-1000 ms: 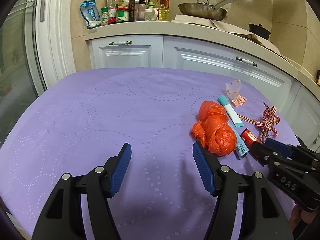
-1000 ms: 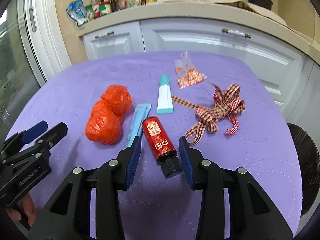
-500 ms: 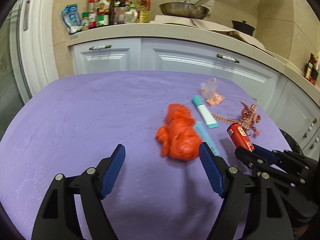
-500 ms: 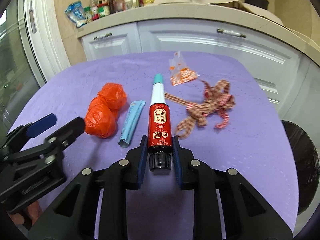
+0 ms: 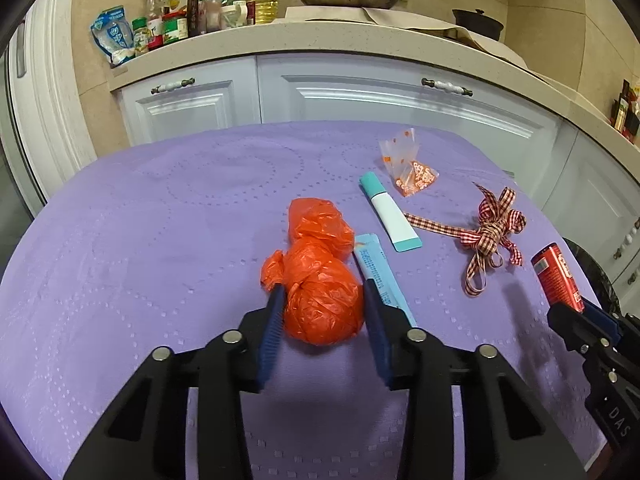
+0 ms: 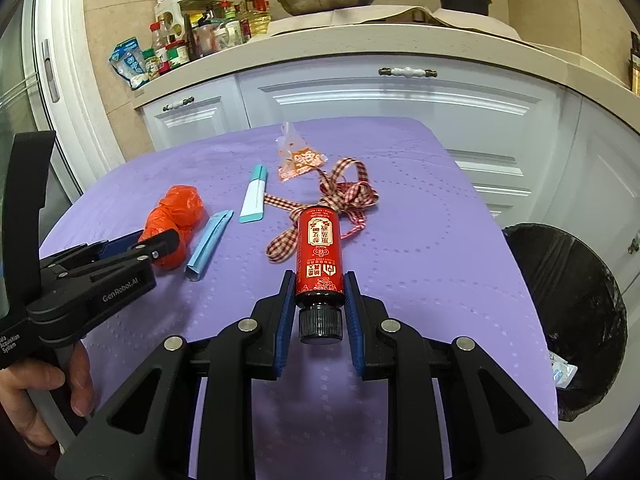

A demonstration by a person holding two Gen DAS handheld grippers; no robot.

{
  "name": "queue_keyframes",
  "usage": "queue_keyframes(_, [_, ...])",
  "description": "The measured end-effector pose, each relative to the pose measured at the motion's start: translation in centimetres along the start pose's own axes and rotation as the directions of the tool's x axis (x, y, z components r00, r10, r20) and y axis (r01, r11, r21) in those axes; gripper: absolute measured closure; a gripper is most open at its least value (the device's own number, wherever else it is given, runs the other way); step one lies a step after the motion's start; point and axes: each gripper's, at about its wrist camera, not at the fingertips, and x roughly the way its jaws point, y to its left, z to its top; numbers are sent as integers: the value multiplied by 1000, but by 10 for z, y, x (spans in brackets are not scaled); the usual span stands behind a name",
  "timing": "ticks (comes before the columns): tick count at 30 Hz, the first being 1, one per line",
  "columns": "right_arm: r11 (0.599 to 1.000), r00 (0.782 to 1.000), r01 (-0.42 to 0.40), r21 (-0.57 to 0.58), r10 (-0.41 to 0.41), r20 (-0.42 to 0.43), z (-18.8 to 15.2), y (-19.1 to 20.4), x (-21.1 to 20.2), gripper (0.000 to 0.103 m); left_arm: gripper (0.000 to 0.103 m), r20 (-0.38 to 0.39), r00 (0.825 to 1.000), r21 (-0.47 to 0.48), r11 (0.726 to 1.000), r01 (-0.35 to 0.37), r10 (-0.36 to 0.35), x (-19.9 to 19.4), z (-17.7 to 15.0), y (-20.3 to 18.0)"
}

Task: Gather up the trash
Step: 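Grasp the orange plastic bag with the left tool while the right tool holds the bottle, then carry the red bottle and orange bag over the bin and open both tools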

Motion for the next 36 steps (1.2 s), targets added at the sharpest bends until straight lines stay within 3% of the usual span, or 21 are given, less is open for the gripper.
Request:
queue_keyframes(20, [999,993,40,14,-42,106,-5,-15,-38,80,70,127,992,-28,1000,4,0,-54,-16,5])
queue_keyframes(36, [987,975,121,108,-138,173,-18,-69,-86,80,70,206,973,71,994,89,-102,-89,-16,-57])
